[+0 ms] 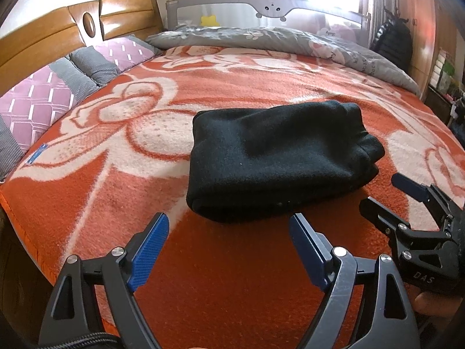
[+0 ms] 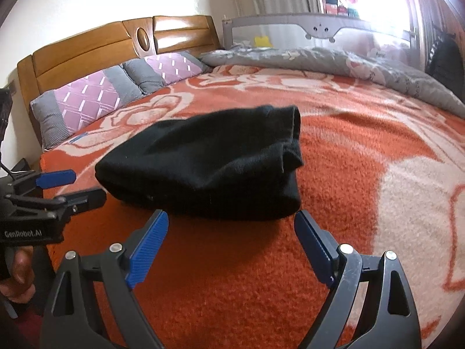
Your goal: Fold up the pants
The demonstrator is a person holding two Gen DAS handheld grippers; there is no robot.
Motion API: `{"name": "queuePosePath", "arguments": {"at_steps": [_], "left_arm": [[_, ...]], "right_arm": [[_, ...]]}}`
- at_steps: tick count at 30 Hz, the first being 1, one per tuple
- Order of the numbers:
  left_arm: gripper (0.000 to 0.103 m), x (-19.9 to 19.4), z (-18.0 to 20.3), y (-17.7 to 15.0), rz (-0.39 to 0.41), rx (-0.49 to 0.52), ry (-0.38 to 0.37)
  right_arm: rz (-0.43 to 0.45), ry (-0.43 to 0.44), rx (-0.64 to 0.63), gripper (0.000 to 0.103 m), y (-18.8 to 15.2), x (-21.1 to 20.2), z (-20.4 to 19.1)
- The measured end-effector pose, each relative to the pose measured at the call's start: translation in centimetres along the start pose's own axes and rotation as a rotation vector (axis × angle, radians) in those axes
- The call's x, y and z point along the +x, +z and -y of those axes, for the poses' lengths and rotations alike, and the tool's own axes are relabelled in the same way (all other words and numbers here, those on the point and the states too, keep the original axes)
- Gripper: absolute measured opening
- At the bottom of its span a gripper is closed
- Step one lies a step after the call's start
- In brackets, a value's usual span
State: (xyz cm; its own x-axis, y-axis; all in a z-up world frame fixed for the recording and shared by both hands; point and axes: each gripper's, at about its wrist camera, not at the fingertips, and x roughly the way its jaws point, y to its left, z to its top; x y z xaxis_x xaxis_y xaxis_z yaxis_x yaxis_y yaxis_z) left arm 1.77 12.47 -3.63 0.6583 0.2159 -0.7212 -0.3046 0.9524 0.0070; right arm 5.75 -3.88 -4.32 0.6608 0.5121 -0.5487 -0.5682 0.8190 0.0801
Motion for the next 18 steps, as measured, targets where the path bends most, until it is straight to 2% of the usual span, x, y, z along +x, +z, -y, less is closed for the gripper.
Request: {"name": "queuePosePath", "arguments": {"at_steps": [18], "left_arm": [[0.086, 0.59, 0.03, -0.13, 0.002, 0.014, 0.005]], "right_arm": [[0.011, 0.01, -0.047, 0.089, -0.51, 0.16, -0.94]]}}
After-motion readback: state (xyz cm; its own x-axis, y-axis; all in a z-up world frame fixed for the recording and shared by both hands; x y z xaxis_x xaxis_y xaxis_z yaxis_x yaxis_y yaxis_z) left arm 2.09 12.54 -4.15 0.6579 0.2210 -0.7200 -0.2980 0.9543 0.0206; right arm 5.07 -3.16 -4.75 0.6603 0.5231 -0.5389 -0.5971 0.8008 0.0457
